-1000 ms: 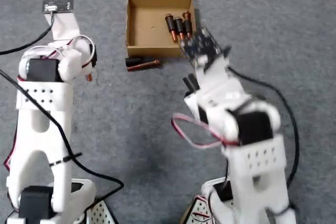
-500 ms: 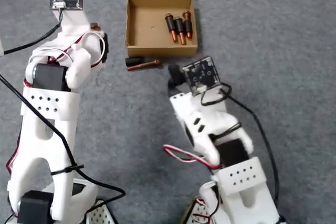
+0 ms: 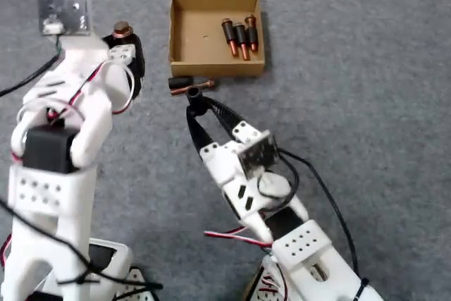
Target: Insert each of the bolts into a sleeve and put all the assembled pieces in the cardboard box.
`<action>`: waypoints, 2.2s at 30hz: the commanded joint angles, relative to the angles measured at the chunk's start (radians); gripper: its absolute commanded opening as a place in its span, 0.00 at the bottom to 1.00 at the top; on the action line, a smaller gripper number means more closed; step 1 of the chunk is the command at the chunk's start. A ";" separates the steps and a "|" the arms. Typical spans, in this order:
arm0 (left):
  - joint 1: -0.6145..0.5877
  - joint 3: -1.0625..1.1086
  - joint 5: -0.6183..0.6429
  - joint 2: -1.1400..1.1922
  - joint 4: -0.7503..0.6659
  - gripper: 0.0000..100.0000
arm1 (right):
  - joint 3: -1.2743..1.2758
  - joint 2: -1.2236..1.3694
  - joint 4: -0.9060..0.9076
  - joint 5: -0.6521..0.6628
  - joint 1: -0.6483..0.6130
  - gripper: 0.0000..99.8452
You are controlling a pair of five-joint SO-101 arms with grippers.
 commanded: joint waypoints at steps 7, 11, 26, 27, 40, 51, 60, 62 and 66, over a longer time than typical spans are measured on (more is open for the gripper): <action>0.097 0.089 0.109 -0.182 -0.080 0.02 | 0.039 -0.027 -0.238 -0.100 -0.016 0.00; 0.106 0.152 0.163 -0.202 -0.206 0.02 | 0.039 -0.027 -0.233 -0.137 -0.013 0.00; 0.262 0.308 0.021 -0.196 -0.359 0.02 | 0.039 -0.024 -0.143 -0.198 -0.013 0.00; 0.261 0.307 0.021 -0.196 -0.361 0.02 | 0.039 -0.024 -0.143 -0.198 -0.013 0.00; 0.269 0.239 -0.014 -0.196 -0.351 0.02 | 0.039 -0.025 -0.044 -0.199 -0.015 0.00; 0.321 0.129 -0.025 -0.145 -0.141 0.02 | 0.039 -0.025 -0.044 -0.198 -0.015 0.00; 0.327 0.069 -0.023 -0.018 -0.110 0.02 | 0.039 -0.027 -0.044 -0.196 -0.013 0.00; 0.325 0.069 -0.025 -0.010 -0.114 0.02 | 0.039 -0.027 -0.044 -0.195 -0.013 0.00; 0.281 0.041 -0.021 -0.004 -0.144 0.02 | 0.039 -0.027 -0.044 -0.195 -0.013 0.00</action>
